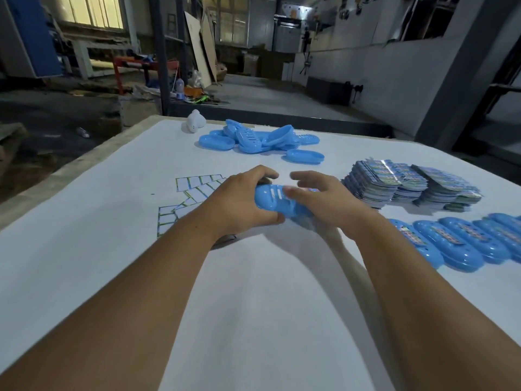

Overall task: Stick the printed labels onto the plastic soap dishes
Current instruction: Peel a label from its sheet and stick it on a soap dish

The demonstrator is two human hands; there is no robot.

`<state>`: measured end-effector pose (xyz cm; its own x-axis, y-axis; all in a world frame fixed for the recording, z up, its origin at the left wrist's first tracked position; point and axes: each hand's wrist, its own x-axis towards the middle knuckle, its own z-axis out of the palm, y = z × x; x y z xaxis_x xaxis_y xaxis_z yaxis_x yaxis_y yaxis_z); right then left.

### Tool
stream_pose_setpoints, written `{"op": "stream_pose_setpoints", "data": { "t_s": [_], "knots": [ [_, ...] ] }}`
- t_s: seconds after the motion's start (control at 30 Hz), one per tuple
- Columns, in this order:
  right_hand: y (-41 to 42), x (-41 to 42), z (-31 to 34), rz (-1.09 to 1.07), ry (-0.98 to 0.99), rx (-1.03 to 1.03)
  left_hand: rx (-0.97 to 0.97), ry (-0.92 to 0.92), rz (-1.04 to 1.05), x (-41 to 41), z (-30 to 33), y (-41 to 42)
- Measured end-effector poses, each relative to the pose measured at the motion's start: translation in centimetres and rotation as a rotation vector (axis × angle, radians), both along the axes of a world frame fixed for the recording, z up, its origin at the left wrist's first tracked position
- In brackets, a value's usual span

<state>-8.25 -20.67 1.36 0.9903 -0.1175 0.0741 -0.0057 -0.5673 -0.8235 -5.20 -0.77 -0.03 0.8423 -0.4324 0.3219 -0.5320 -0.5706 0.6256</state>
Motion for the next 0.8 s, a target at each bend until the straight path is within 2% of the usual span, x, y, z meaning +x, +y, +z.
{"op": "stream_pose_setpoints", "data": {
  "t_s": [0.1, 0.2, 0.27, 0.33, 0.4, 0.47, 0.63, 0.8],
  "knots": [
    [-0.1, -0.5, 0.3, 0.239, 0.012, -0.181, 0.051, 0.047, 0.014, 0.0, 0.1, -0.2],
    [-0.5, -0.5, 0.4, 0.305, 0.005, -0.356, 0.110, 0.153, -0.002, -0.5, 0.4, 0.1],
    [-0.7, -0.5, 0.2, 0.297, 0.015, -0.296, 0.157, 0.172, 0.006, -0.7, 0.9, 0.2],
    [-0.8, -0.6, 0.1, 0.281, 0.051, -0.205, 0.180, 0.143, 0.122, -0.7, 2.0, 0.7],
    [-0.9, -0.6, 0.2, 0.256, 0.068, -0.288, 0.216, 0.121, 0.309, -0.7, 3.5, 2.0],
    [-0.8, -0.7, 0.4, 0.241, 0.078, -0.390, 0.332, 0.152, 0.424, -0.8, 4.3, 3.6],
    [-0.6, -0.8, 0.5, 0.244, 0.085, -0.494, 0.607, 0.334, 0.406, -2.1, 5.1, 4.8],
    [-0.5, -0.9, 0.7, 0.275, 0.084, -0.500, 0.615, 0.339, 0.394, -2.3, 5.2, 4.7]
  ]
}}
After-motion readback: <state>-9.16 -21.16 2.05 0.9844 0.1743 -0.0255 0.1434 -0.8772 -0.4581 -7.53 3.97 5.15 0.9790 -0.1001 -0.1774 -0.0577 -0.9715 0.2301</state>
